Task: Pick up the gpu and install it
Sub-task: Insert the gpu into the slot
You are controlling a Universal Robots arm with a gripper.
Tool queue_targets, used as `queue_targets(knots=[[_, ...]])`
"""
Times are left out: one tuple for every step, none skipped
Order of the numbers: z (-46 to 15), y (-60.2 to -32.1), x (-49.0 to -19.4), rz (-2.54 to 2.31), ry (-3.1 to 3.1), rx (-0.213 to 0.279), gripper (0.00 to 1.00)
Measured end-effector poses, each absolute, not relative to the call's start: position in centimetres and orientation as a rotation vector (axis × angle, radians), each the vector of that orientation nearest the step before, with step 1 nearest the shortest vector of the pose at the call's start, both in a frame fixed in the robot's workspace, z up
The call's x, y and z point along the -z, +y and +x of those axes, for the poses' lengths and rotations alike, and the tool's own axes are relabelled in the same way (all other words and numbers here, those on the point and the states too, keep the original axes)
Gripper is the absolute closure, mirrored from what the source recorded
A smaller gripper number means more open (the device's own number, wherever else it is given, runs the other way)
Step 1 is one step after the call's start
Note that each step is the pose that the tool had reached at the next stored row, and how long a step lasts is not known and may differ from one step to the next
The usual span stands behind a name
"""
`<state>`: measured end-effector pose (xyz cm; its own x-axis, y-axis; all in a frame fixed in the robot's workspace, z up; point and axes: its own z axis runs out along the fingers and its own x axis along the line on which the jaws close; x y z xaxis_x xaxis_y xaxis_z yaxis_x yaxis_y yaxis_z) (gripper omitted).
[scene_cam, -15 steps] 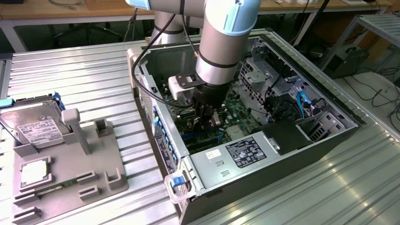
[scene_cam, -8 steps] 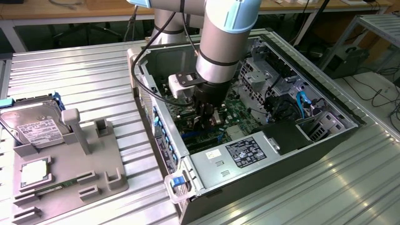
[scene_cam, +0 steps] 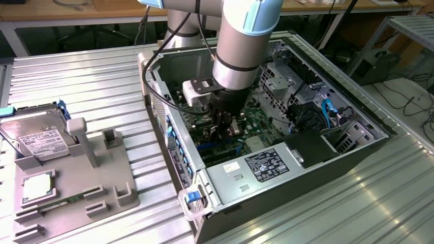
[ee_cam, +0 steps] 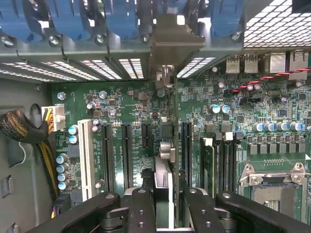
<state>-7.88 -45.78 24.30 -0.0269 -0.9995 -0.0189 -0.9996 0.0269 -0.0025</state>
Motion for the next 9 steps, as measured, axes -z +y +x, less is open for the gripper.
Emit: queue_targets(knots=[[-7.88,-45.75,-24.30,-2.181,2.240,-0.018,0.72],[-7.87,-45.72,-24.30,-2.181,2.240,-0.018,0.72],[-7.87,-45.71,-24.29,-2.180,2.240,-0.018,0.72],[-7.87,-45.71,-24.29,-2.180,2.240,-0.018,0.72],[-7.88,-45.69,-24.29,-2.180,2.240,-0.019,0.72],[-7.89,-45.67,-24.29,-2.180,2.240,-0.019,0.72],[-7.90,-45.66,-24.28,-2.180,2.239,-0.019,0.72],[-7.91,-45.64,-24.28,-2.180,2.239,-0.019,0.72],[-7.92,-45.64,-24.28,-2.180,2.239,-0.019,0.72]])
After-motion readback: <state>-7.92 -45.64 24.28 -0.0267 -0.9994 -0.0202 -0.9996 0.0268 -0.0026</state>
